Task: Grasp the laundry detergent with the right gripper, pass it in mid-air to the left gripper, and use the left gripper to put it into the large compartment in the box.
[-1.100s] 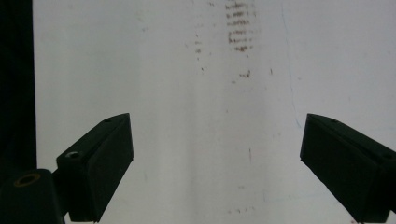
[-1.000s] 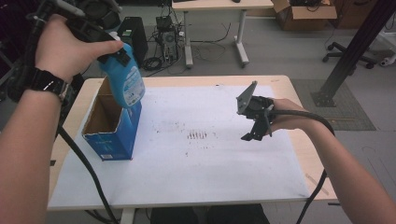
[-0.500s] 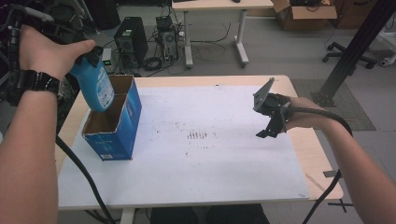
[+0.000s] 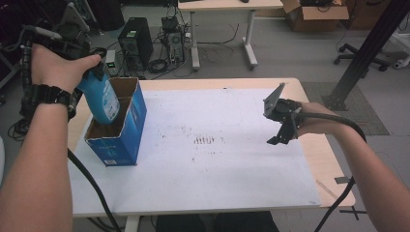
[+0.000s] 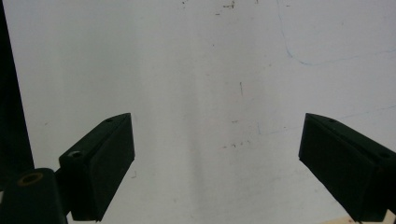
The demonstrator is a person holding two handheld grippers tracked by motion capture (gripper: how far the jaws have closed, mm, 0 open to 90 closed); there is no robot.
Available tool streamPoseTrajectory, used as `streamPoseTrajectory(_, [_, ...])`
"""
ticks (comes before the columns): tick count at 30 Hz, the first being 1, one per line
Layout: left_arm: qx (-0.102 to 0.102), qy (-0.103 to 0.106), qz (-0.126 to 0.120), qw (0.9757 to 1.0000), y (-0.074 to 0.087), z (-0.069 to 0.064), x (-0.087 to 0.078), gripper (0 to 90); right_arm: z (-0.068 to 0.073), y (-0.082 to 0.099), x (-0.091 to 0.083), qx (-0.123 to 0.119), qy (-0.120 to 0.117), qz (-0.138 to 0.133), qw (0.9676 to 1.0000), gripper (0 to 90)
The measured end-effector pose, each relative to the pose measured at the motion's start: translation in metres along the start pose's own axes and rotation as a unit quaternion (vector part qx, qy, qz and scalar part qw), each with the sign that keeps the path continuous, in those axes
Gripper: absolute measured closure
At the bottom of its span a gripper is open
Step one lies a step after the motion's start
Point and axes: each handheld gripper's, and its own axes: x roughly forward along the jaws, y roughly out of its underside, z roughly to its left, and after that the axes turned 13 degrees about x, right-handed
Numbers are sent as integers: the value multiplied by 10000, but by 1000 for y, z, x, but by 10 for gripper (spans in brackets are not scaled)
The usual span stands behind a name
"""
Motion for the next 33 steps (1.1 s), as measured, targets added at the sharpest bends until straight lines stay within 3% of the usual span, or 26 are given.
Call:
streamPoseTrajectory(5, [-20, -16, 81, 10000, 5, -2, 18, 382, 0, 0, 1, 3, -9, -2, 10000, 103])
streamPoseTrajectory(13, [-35, 168, 265, 9995, 17, -7, 53, 382, 0, 1, 3, -10, -37, 26, 10000, 103])
streamPoseTrajectory(23, [-32, 239, 492, 9985, 31, -14, 92, 382, 1, 1, 8, -19, -75, 93, 9999, 104])
streamPoseTrajectory(33, [-60, 312, 601, 9977, 42, -20, 117, 382, 2, -1, 9, -34, -108, 119, 9999, 105])
